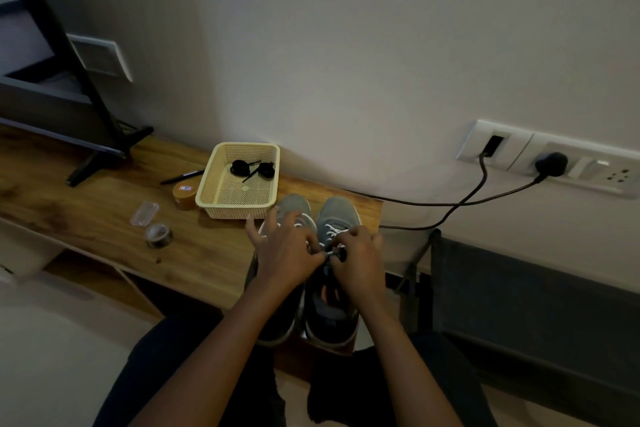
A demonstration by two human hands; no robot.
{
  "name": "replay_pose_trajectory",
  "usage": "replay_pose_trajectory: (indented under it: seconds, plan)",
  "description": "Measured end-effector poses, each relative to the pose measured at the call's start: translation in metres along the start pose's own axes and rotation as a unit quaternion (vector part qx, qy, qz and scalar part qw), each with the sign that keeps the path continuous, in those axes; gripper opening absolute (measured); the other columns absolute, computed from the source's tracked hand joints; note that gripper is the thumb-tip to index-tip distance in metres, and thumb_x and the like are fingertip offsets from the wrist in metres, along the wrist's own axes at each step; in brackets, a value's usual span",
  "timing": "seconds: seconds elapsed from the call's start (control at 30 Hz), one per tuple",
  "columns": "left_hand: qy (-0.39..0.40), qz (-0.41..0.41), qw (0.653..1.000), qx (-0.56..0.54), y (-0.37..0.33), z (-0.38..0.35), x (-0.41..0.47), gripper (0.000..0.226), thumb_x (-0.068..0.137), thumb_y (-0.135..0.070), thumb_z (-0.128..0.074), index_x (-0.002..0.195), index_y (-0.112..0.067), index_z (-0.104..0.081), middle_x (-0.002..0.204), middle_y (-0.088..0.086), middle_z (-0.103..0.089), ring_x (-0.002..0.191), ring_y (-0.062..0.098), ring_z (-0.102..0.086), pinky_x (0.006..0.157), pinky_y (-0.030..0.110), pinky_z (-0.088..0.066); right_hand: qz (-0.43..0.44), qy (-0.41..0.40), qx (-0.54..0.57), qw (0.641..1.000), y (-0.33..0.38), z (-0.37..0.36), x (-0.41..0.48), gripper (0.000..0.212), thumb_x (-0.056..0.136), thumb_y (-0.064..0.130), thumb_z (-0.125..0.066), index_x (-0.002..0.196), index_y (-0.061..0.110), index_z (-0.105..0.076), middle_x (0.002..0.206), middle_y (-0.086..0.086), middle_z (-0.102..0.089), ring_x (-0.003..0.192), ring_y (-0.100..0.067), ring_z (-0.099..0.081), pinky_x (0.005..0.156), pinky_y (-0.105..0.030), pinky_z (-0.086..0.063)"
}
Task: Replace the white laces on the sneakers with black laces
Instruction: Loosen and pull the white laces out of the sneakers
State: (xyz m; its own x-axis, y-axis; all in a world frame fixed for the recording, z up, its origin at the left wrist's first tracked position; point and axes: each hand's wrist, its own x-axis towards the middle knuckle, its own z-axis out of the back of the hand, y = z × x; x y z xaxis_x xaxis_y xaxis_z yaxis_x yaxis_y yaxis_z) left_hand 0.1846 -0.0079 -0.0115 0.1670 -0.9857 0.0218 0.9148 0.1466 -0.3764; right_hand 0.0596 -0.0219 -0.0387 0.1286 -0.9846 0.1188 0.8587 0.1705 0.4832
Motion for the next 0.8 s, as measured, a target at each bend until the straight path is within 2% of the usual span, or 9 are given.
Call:
replay_pose_trajectory:
  seconds: [0.1,0.17,0.23,0.37,0.47,0.53,0.6,0.67,0.8]
  plan:
    - [0.038,0.011,0.997,0.061,0.0005,-0.0059,-0.0003,0.020,0.081,-0.054,-0.063,0.089,-0.037,-0.070,0.151,-0.013,-0.028,0.145,0.024,0.000,0.110,0.061,0.006,0.005,-0.028,-0.037,0.999,0.0028,-0.0028,0.0013,0.021,0.088,0.016,-0.060,0.108,0.017,-0.065,0.123,-0.001,-0.048,0.114,-0.019,-0.035,0.077,-0.020,-0.034]
    - [0.034,0.017,0.998,0.057,0.0015,-0.0063,0.0003,0.021,0.080,-0.054,-0.063,0.085,-0.036,-0.071,0.151,-0.014,-0.030,0.145,0.023,0.000,0.109,0.061,0.007,0.007,-0.030,-0.039,0.999,0.0028,-0.0042,0.0017,0.018,0.088,0.017,-0.062,0.105,0.016,-0.066,0.121,-0.001,-0.048,0.113,-0.019,-0.036,0.075,-0.023,-0.040]
    - [0.030,0.025,0.998,0.042,0.0025,-0.0079,0.0019,0.018,0.079,-0.052,-0.066,0.080,-0.034,-0.072,0.149,-0.017,-0.033,0.145,0.021,-0.001,0.109,0.060,0.007,0.000,-0.048,-0.019,0.999,0.0024,-0.0045,0.0011,0.013,0.087,0.018,-0.064,0.099,0.016,-0.067,0.117,0.000,-0.047,0.110,-0.017,-0.037,0.070,-0.023,-0.039]
    - [0.019,0.036,0.998,0.037,0.0035,-0.0094,0.0039,0.018,0.078,-0.049,-0.069,0.081,-0.032,-0.073,0.144,-0.020,-0.038,0.145,0.018,-0.004,0.110,0.059,0.008,-0.109,-0.097,0.131,0.981,-0.0006,-0.0068,0.0052,0.002,0.085,0.011,-0.066,0.087,0.012,-0.066,0.107,-0.002,-0.051,0.102,-0.016,-0.048,0.061,-0.015,-0.031]
    - [0.013,0.040,0.999,0.027,0.0041,-0.0115,0.0042,0.018,0.076,-0.048,-0.071,0.081,-0.031,-0.073,0.141,-0.021,-0.042,0.145,0.016,-0.006,0.110,0.058,0.008,-0.187,-0.106,0.240,0.947,-0.0029,-0.0090,0.0097,0.007,0.083,0.006,-0.066,0.078,0.012,-0.064,0.103,-0.011,-0.061,0.100,-0.024,-0.057,0.063,-0.019,-0.032]
    - [0.010,0.038,0.999,0.026,0.0049,-0.0113,0.0034,0.018,0.077,-0.048,-0.070,0.082,-0.031,-0.073,0.141,-0.021,-0.043,0.145,0.016,-0.006,0.110,0.058,0.008,-0.150,-0.100,0.194,0.964,0.0002,-0.0061,0.0074,0.007,0.082,0.004,-0.064,0.084,0.012,-0.064,0.111,-0.009,-0.057,0.109,-0.023,-0.050,0.066,-0.011,-0.029]
    - [0.009,0.037,0.999,0.016,0.0055,-0.0111,0.0034,0.017,0.078,-0.045,-0.070,0.087,-0.030,-0.072,0.140,-0.020,-0.044,0.145,0.016,-0.007,0.110,0.057,0.008,-0.061,-0.089,0.089,0.990,0.0034,-0.0041,0.0034,0.017,0.082,0.005,-0.062,0.098,0.012,-0.066,0.123,-0.005,-0.050,0.116,-0.021,-0.038,0.074,-0.008,-0.024]
    - [0.011,0.039,0.999,0.009,0.0052,-0.0101,0.0029,0.015,0.080,-0.041,-0.068,0.087,-0.028,-0.071,0.141,-0.019,-0.043,0.145,0.016,-0.006,0.110,0.058,0.008,0.003,-0.079,0.013,0.997,0.0039,-0.0060,0.0011,0.022,0.081,0.009,-0.063,0.102,0.013,-0.069,0.130,-0.003,-0.048,0.119,-0.024,-0.033,0.083,-0.019,-0.026]
    - [0.018,0.034,0.999,0.025,0.0034,-0.0085,0.0016,0.014,0.083,-0.036,-0.064,0.078,-0.025,-0.071,0.146,-0.019,-0.038,0.146,0.019,-0.006,0.110,0.059,0.008,0.025,-0.080,-0.036,0.996,0.0041,-0.0106,0.0010,0.014,0.080,0.013,-0.068,0.092,0.013,-0.074,0.128,-0.006,-0.055,0.121,-0.029,-0.036,0.087,-0.030,-0.035]
